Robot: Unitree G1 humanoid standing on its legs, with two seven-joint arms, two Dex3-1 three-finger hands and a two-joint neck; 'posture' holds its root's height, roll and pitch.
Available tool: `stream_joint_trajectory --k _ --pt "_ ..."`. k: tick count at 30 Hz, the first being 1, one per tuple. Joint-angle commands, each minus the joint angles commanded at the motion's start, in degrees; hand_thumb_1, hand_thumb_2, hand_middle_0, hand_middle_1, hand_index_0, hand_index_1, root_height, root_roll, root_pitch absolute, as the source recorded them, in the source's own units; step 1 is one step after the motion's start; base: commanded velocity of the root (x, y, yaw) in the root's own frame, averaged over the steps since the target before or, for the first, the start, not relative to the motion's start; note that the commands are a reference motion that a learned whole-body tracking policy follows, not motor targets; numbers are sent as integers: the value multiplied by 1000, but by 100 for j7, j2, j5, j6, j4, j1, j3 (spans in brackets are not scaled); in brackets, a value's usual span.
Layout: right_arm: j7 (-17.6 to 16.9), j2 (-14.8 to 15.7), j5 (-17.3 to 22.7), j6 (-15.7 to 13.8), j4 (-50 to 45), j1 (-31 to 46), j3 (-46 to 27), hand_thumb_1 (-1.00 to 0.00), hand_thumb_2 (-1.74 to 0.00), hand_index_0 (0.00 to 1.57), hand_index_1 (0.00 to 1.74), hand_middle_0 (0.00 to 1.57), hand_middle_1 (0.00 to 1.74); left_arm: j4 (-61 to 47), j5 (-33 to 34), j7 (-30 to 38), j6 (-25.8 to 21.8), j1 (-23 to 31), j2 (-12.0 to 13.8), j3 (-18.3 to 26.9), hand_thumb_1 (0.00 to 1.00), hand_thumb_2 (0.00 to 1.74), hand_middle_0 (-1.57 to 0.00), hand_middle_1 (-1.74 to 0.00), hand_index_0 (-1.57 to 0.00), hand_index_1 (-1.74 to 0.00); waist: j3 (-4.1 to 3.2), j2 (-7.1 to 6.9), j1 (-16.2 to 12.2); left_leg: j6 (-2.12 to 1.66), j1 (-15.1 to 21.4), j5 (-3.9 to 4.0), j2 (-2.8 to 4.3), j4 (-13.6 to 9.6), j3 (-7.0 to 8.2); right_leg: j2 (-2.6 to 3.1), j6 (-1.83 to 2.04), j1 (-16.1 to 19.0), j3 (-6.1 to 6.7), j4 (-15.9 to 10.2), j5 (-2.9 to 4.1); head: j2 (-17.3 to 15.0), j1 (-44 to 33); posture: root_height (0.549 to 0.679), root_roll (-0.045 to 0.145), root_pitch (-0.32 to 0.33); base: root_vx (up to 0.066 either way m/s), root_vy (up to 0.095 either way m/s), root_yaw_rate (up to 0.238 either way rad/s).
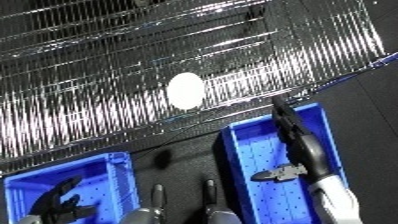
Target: Pick up the object and place it into the box
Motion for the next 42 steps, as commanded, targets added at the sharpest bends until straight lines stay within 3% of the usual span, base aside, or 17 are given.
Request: stream_joint_trajectory --k 5,11,16,20,24,30,38,42 --pt "-94 -176 -8 135 -122 -641 46 0 0 0 0 0 0 -90 -187 -22 -27 -270 45 -133 0 0 0 0 0 0 320 26 75 -29 -424 -69 -27 499 -100 -22 -64 -373 -27 472 -135 563 187 672 17 11 -84 -7 104" --pt "-237 -336 -138 303 -150 -1359 120 0 0 0 0 0 0 -259 -306 -8 -23 -544 111 -289 0 0 0 0 0 0 745 33 118 -76 -1100 -228 -97 1431 -232 -58 -147 -926 -12 1203 -301 1234 379 672 25 13 -109 -6 75" --pt "-359 -454 -265 454 -173 -1809 186 0 0 0 0 0 0 -347 -422 55 -15 -671 151 -371 0 0 0 0 0 0 974 26 162 -100 -1621 -378 -130 2119 -319 -101 -210 -1352 -3 1798 -444 1715 569 669 32 12 -86 -19 54" --pt "-509 -512 -434 519 -191 -2121 235 0 0 0 0 0 0 -398 -486 87 13 -707 201 -401 0 0 0 0 0 0 1125 36 196 -94 -2011 -525 -149 2651 -391 -122 -270 -1696 12 2334 -593 2120 691 664 39 12 -60 -18 69" --pt "-685 -584 -578 549 -215 -2427 291 0 0 0 0 0 0 -476 -552 94 37 -693 247 -431 0 0 0 0 0 0 1258 70 237 -45 -2370 -649 -179 3106 -452 -133 -322 -2043 51 2859 -750 2436 852 658 44 14 -56 -2 56" --pt "-748 -663 -620 576 -151 -2773 264 0 0 0 0 0 0 -571 -565 79 36 -602 233 -453 0 0 0 0 0 0 1391 131 321 43 -2843 -807 -247 3687 -515 -179 -392 -2478 81 3507 -936 2875 1008 649 49 21 -46 -4 71" --pt "-764 -749 -604 678 -52 -3140 335 0 0 0 0 0 0 -662 -611 29 27 -498 218 -496 0 0 0 0 0 0 1520 226 382 109 -3319 -1047 -317 4399 -483 -218 -470 -2956 144 4271 -1178 3056 1146 635 55 24 -16 13 43" --pt "-786 -761 -605 723 -28 -3252 362 0 0 0 0 0 0 -750 -646 40 15 -492 201 -542 0 0 0 0 0 0 1566 267 397 137 -3481 -1136 -354 4637 -471 -223 -485 -3133 178 4514 -1248 3015 1224 630 57 25 10 25 48"
